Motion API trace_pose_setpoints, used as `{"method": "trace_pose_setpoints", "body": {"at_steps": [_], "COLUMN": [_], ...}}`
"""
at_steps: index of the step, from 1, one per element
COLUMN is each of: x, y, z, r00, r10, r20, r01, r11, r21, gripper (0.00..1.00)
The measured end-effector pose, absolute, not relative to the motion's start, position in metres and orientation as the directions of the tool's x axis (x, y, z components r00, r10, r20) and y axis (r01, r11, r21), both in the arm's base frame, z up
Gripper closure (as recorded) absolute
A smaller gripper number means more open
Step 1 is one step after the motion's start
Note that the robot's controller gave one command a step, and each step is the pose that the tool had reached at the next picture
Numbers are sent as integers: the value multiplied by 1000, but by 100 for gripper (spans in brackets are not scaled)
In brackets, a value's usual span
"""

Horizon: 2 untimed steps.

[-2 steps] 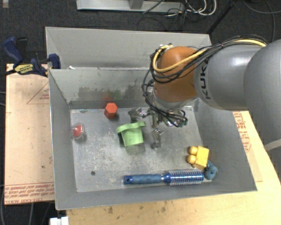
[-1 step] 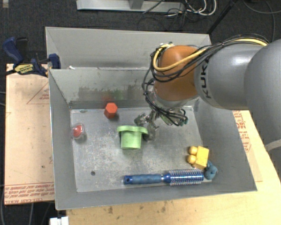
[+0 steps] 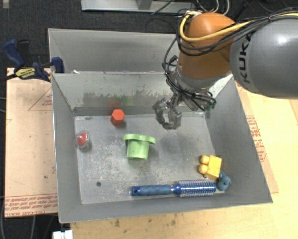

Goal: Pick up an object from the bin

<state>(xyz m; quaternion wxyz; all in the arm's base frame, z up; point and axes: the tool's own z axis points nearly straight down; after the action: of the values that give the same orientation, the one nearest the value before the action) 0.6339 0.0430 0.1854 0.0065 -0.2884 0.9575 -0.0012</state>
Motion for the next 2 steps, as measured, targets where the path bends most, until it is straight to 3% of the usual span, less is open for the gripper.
{"method": "trace_pose_setpoints", "body": {"at_steps": [1,2], "x": [632,540], "y": [43,41], "z": [180,140], "r00": [-834,-766], "r10": [-552,-643], "r20": [-4,5], "r01": [-552,-643], "r11": [834,766], "r21": [0,6], "gripper": [0,0]}}
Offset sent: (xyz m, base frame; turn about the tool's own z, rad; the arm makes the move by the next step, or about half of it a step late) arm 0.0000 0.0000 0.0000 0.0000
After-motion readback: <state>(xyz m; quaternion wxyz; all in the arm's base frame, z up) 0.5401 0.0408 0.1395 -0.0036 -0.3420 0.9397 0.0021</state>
